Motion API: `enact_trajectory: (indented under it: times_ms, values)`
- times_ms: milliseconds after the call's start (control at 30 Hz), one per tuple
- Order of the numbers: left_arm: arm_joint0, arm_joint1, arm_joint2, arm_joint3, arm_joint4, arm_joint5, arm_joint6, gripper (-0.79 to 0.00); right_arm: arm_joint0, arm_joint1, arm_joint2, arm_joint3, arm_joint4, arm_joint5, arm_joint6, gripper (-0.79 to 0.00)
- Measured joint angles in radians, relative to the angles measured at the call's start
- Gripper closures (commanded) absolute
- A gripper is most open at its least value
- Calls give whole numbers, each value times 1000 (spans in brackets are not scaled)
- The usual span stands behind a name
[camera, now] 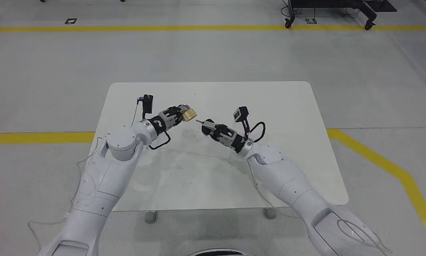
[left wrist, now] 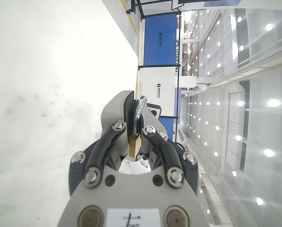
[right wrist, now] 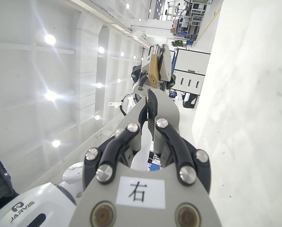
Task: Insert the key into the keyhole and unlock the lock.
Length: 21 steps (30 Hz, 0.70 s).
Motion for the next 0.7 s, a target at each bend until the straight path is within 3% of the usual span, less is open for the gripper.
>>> enact_trajectory:
  times_ms: [267, 367, 467, 600, 700]
  values:
    - [11, -18, 7, 28, -141, 7, 38, 0, -17, -1, 1, -17, 4, 31, -31, 0]
    - [6, -27, 21, 46, -176, -7, 82, 0, -27, 8, 10, -66, -115, -6, -123, 0]
    - [3, -35, 29, 57, -187, -25, 139, 0, -62, 25, 35, -142, -302, -39, -294, 0]
    - [4, -43, 37, 57, -171, -66, 216, 0, -165, 51, 79, -316, -556, 99, -548, 0]
    - [13, -49, 41, 55, -194, -80, 251, 0, -244, 68, 106, -459, -683, 233, -639, 0]
